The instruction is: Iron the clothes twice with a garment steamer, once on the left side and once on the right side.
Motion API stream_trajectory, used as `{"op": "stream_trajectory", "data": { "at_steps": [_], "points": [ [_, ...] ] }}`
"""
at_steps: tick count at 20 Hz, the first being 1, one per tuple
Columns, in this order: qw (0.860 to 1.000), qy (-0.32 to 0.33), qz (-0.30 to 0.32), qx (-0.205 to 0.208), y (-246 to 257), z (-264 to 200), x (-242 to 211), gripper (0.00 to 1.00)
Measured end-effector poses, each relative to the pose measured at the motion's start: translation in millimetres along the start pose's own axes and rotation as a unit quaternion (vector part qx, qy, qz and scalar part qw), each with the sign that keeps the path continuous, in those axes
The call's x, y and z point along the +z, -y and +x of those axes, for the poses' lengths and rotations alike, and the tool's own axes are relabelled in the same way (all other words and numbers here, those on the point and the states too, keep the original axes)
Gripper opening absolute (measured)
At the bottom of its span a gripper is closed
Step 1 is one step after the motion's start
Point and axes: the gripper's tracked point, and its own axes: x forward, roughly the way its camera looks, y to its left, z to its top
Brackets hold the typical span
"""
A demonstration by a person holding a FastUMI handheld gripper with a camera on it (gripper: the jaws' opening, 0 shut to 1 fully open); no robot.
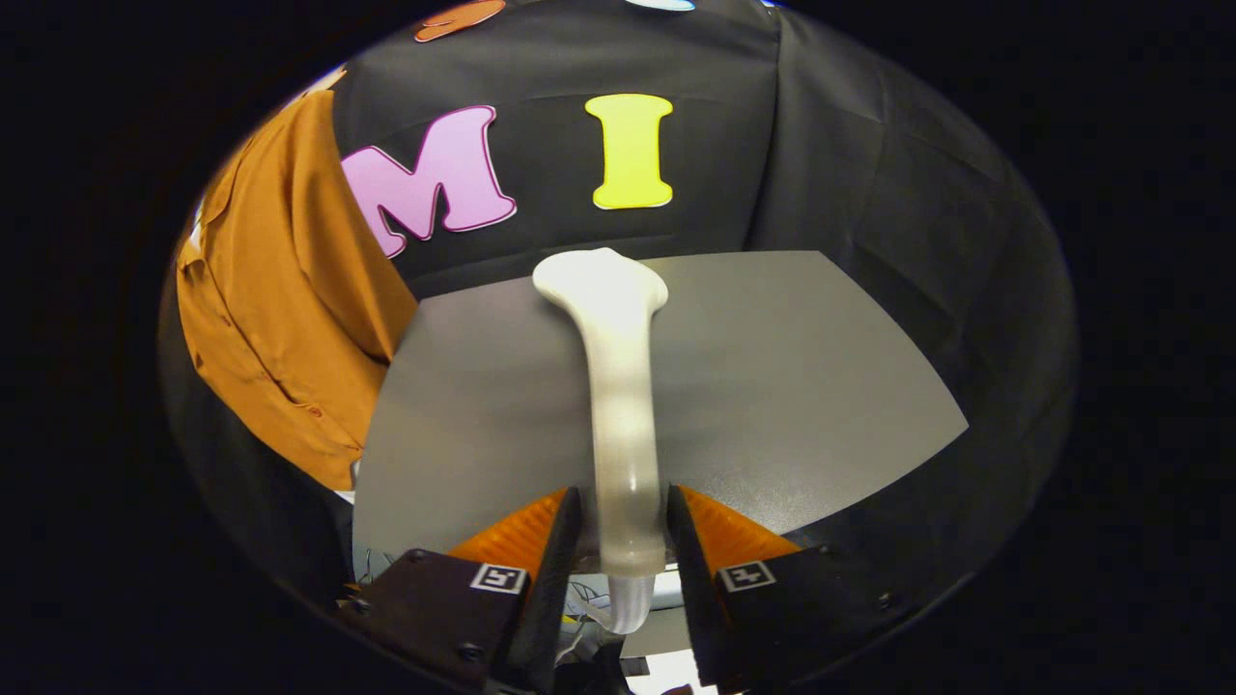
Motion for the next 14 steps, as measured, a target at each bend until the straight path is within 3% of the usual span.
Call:
{"op": "stream_trajectory", "data": {
  "at_steps": [6,10,14],
  "points": [
    [0.998,0.038,-0.039,0.026,-5.2,5.0,1.9,0.27],
    [0.997,0.078,-0.006,0.021,0.3,-14.8,13.3,0.27],
    [0.989,0.149,-0.001,0.016,0.6,-64.3,37.1,0.26]
  ]
}}
